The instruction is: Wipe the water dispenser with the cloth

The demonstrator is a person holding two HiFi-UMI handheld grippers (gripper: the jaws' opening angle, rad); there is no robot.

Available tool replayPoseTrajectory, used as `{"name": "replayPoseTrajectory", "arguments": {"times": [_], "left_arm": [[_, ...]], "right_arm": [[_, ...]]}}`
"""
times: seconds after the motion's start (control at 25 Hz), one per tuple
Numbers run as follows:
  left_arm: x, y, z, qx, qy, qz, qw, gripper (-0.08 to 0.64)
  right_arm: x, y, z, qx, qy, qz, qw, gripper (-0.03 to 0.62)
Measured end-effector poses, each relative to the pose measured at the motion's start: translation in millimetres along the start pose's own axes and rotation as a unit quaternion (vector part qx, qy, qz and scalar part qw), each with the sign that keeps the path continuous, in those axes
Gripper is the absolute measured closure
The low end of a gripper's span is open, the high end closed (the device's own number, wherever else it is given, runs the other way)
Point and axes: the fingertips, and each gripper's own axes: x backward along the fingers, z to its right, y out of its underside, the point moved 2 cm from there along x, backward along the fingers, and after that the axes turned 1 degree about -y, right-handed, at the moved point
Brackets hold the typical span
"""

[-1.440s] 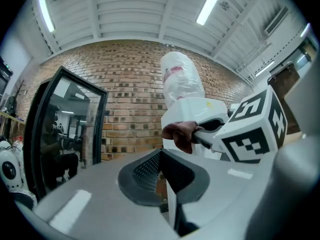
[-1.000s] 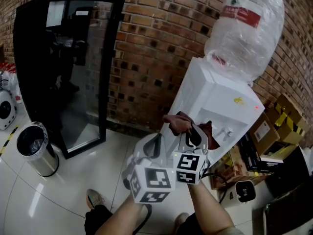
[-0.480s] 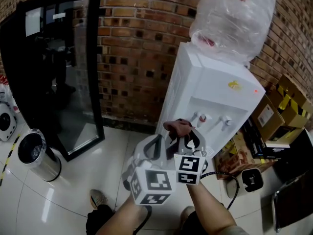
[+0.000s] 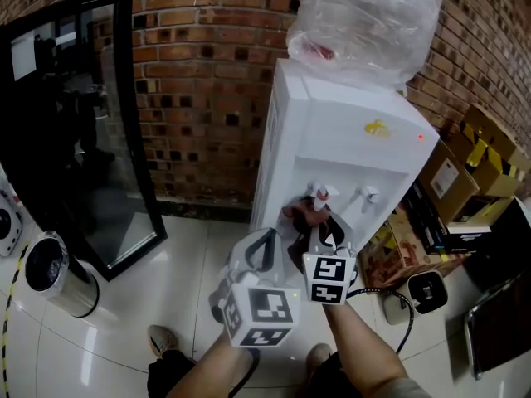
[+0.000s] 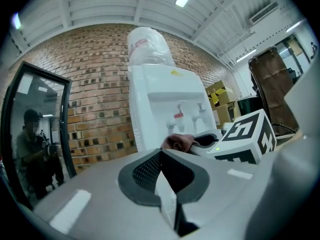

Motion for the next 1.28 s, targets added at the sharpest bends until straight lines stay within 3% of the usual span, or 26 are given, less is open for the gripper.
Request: {"name": "replayPoseTrajectory", "arguments": {"times": [0.72,1.04,1.28], "left_arm": [[-44,8,76,0.015,0.084,0.000,0.9964,0.560],[-56,4,92,0.032,0.093,0.003,0.9951,0.560],[-63,1,108,0.037,0.107,0.007,0.9936,0.560]], "right_arm": [[22,32,109,-0.044,0.090,-0.043,0.994,0.529],[42,25,125,-0.014,0.102,-0.031,0.994,0.531],[55,27,143,-0.019,0.122,-0.030,0.992,0.531]]}}
